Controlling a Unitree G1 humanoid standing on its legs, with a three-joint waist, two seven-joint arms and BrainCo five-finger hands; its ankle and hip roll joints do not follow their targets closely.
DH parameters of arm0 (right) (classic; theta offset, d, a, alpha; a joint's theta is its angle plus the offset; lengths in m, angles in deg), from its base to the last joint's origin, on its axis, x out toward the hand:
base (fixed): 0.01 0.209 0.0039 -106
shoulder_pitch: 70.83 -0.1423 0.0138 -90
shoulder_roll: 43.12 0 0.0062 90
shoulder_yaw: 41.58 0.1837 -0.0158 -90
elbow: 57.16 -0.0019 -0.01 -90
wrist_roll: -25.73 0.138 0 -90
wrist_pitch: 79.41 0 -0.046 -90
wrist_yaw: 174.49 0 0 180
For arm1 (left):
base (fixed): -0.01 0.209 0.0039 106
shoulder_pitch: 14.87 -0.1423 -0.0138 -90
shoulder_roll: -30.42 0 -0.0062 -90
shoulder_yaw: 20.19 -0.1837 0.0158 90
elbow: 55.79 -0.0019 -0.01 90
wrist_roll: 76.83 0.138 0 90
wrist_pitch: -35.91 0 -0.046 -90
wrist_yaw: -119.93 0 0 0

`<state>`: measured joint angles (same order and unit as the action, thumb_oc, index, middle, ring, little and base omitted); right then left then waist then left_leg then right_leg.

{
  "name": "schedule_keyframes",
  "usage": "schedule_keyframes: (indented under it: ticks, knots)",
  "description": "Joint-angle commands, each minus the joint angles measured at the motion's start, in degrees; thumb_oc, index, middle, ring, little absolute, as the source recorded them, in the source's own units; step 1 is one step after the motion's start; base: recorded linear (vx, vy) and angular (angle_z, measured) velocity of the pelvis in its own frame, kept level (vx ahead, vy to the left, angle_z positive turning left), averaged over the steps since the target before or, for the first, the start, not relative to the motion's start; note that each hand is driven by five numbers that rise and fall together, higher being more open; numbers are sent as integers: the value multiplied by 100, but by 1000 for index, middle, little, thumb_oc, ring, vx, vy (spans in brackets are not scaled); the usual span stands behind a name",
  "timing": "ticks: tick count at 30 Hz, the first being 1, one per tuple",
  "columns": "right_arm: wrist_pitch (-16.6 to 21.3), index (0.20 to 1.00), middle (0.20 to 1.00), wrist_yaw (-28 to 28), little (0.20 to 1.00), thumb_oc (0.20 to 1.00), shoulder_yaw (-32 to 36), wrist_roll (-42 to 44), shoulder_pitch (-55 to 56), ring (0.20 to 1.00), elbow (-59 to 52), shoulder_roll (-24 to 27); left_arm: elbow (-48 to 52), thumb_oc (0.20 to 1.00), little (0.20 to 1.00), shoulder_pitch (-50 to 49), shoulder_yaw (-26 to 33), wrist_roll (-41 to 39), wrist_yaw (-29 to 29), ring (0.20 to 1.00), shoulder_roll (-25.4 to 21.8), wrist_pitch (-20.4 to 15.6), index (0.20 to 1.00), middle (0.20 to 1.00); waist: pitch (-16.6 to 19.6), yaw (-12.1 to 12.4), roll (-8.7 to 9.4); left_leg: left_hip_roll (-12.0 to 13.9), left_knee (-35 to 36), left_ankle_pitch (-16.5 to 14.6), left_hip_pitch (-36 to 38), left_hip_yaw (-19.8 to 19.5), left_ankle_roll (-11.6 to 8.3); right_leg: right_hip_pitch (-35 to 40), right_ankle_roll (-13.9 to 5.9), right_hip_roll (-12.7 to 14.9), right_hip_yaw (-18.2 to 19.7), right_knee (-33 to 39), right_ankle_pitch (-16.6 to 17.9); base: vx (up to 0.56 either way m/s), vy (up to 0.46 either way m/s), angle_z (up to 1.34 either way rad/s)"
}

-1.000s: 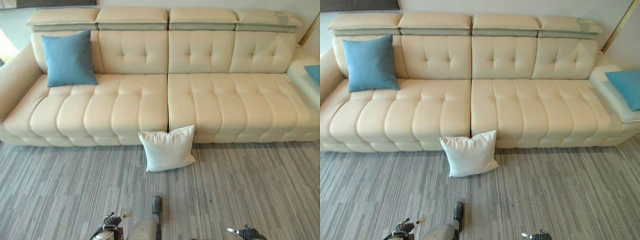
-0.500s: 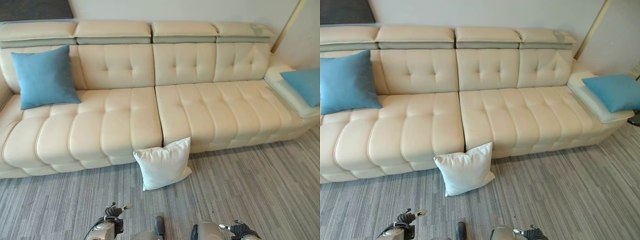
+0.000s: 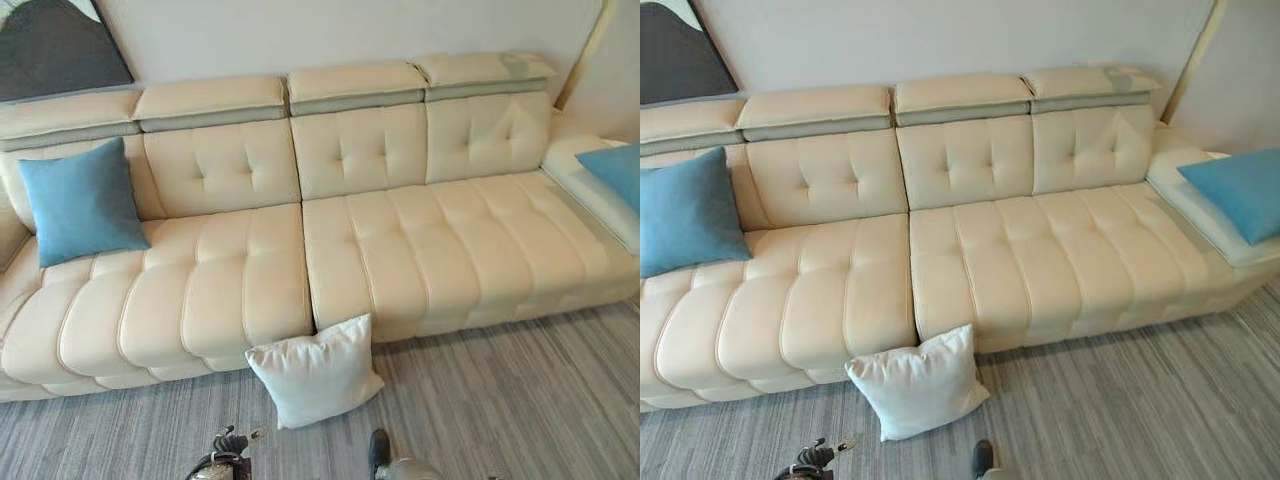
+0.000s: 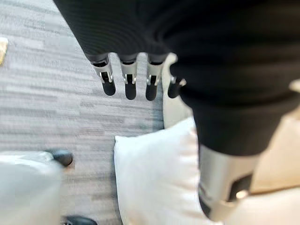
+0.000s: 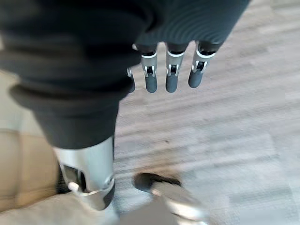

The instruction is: Pick up all the scattered cushions and arrange them neatly on the sofa.

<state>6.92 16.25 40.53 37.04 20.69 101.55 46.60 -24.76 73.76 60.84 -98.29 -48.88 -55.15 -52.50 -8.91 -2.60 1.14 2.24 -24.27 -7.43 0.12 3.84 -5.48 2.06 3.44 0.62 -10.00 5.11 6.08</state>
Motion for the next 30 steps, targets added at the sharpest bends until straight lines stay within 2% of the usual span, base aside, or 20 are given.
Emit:
schedule_keyframes:
  ticks: [1,2,4,5,6,7,9,14,17,19,20,21,22,23,24,26,28,29,30]
  knots:
    - [23,1000,1000,77,1000,1000,-20,124,-431,1000,-10,292,268,1000,1000,524,-64,-210,30,1000,-114,-163,1000,1000,-612,35,-99,-132,-494,921,147,73,25,183,-378,103,79,-244,-870,266,-194,24]
    - [10,1000,1000,99,1000,1000,-39,137,-474,1000,-3,293,245,1000,1000,535,-84,-224,57,1000,-107,-145,1000,1000,-628,73,-32,-172,-190,716,-61,139,101,322,-376,151,41,-172,-917,276,-148,6]
    - [4,1000,1000,94,1000,1000,-39,135,-445,1000,-13,279,229,1000,1000,516,-92,-159,22,1000,-112,-103,1000,1000,-569,59,28,-97,711,488,-22,337,217,442,-438,204,-62,-73,-966,239,-67,5]
    - [4,1000,1000,94,1000,1000,-40,135,-443,1000,-14,279,229,1000,1000,514,-93,-158,22,1000,-112,-103,1000,1000,-584,65,36,-109,755,504,22,345,220,465,-443,214,-56,-70,-970,245,8,18]
    - [-4,1000,1000,100,1000,1000,-75,96,-421,1000,-39,274,271,1000,1000,462,-119,-98,37,1000,-126,-74,1000,1000,-531,81,14,-24,2042,652,154,258,235,524,-474,207,-153,-43,-1027,213,41,18]
    - [-4,1000,1000,108,1000,1000,-103,54,-405,1000,-56,288,268,1000,1000,433,-119,-81,51,1000,-130,-66,1000,1000,-514,76,-32,8,2530,949,190,87,184,540,-463,171,-189,-63,-1098,210,40,20]
    - [-24,1000,1000,81,1000,1000,-160,-29,-403,1000,-30,294,147,1000,1000,418,-90,-74,57,1000,-127,-52,1000,1000,-463,62,-48,38,2629,978,252,14,158,626,-460,174,-195,-125,-1217,174,86,21]
    - [-32,1000,1000,46,1000,1000,-200,-126,-403,1000,-5,221,34,1000,1000,373,-101,-1,7,1000,-144,-69,1000,1000,-320,87,-40,-65,2927,879,554,56,230,753,-542,214,-156,-75,-1146,195,199,3]
    - [-73,1000,1000,-22,1000,1000,-254,-216,-413,1000,115,78,-39,1000,1000,364,-74,41,-11,1000,-189,-49,1000,1000,-202,168,37,-188,2927,583,681,103,382,778,-735,345,-124,-107,-1089,143,347,2]
    - [-75,1000,1000,-32,1000,1000,-263,-236,-407,1000,130,50,-41,1000,1000,368,-85,56,-17,1000,-203,-50,1000,1000,-194,176,50,-215,2927,540,690,101,418,738,-773,379,-120,-222,-1107,42,267,6]
    - [-84,1000,1000,-73,1000,1000,-275,-259,-391,1000,125,-9,-34,1000,1000,381,-84,113,-44,1000,-236,-19,1000,1000,-242,186,52,-254,2927,463,733,58,512,457,-858,479,-95,-902,-1101,-1,186,10]
    - [-84,1000,1000,-73,1000,1000,-275,-259,-391,1000,125,-9,-34,1000,1000,381,-83,114,-45,1000,-236,-19,1000,1000,-235,190,54,-257,2927,464,724,63,514,432,-859,485,-88,-934,-1116,-25,293,6]
    - [-75,1000,1000,-81,1000,1000,-284,-259,-415,1000,114,-26,-38,1000,1000,410,-84,115,-35,1000,-259,-29,1000,1000,-338,178,42,-269,2927,444,766,38,578,177,-942,528,-34,-1449,-1031,-103,241,4]
    - [-68,1000,1000,-69,1000,1000,-351,-298,-492,1000,55,-56,-22,1000,1000,441,-64,109,-14,1000,-328,-49,1000,1000,-512,182,33,-289,2927,446,771,50,652,-291,-1058,601,97,-2125,-790,-117,297,0]
    - [-59,1000,1000,-64,1000,1000,-399,-322,-515,1000,9,-71,-53,1000,1000,469,-39,99,-24,1000,-365,-56,1000,1000,-557,171,13,-290,2927,433,760,27,661,-449,-1059,573,208,-2275,-804,-89,219,4]
    - [-49,1000,1000,-69,1000,1000,-483,-364,-535,1000,-31,-86,-97,1000,1000,489,-9,159,-29,1000,-434,-96,1000,1000,-559,220,16,-294,2927,418,730,49,637,-594,-969,446,288,-1859,-921,21,73,8]
    - [-52,1000,1000,-65,1000,1000,-491,-369,-545,1000,-39,-85,-97,1000,1000,497,3,175,-36,1000,-456,-97,1000,1000,-558,231,23,-295,2927,416,737,48,621,-527,-954,425,251,-1612,-881,39,-15,2]
    - [-36,1000,1000,-38,1000,1000,-516,-385,-589,1000,-83,-78,-182,1000,1000,566,61,173,-10,1000,-537,-120,1000,1000,-597,266,96,-316,2927,418,718,97,585,-541,-960,405,205,-662,-629,22,-43,-4]
    - [-36,1000,1000,-38,1000,1000,-516,-385,-590,1000,-83,-78,-182,1000,1000,567,61,173,-10,1000,-537,-120,1000,1000,-605,265,93,-312,2927,415,728,95,583,-518,-959,400,201,-635,-616,134,-84,-5]
